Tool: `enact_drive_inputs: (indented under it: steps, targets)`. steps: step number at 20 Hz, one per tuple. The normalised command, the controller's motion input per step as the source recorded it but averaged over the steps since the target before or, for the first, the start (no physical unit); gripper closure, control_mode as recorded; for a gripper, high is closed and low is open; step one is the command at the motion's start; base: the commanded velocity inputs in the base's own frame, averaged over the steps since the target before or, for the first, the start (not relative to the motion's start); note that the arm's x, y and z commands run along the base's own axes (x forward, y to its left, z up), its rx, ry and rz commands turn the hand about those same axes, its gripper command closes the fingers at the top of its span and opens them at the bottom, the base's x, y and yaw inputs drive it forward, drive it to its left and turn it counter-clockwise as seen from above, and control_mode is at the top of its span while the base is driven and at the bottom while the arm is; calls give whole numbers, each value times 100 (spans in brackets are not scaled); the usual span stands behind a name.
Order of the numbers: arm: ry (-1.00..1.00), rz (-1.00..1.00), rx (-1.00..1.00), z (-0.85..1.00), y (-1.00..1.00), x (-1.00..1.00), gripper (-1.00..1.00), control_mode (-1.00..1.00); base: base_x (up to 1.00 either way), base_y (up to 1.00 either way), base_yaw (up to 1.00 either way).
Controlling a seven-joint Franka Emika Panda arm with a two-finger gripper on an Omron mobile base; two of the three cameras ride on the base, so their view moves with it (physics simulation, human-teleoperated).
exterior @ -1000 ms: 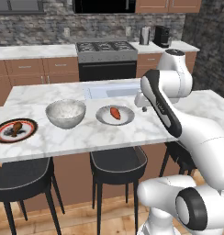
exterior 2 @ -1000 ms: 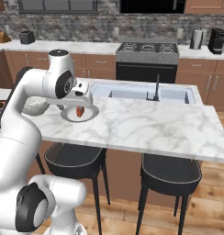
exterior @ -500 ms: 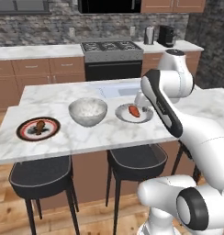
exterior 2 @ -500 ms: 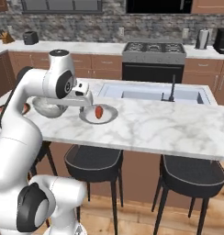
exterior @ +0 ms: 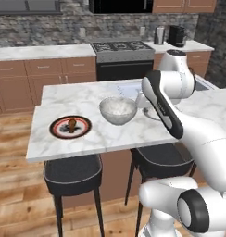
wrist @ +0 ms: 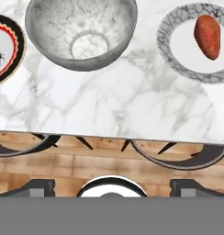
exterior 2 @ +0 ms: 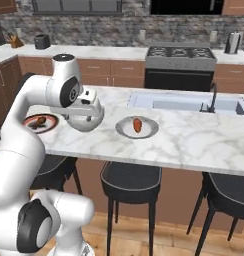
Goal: Pick the chicken drumstick and sweet potato from their plates and place them in the bowl. Then put the bowl in the fridge.
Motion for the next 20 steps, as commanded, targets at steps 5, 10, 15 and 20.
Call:
enact_drive_inputs:
  steps: [5, 10, 15, 20]
  targets:
    - [0, 0, 0, 0, 0, 0, -100, 100, 50, 38, -3]
    - [0, 0, 0, 0, 0, 0, -100, 100, 62, 22, 0]
    - [0, 0, 0, 0, 0, 0, -100, 100, 47, 40, -1]
    - [0, 0, 0, 0, 0, 0, -100, 100, 56, 41, -3]
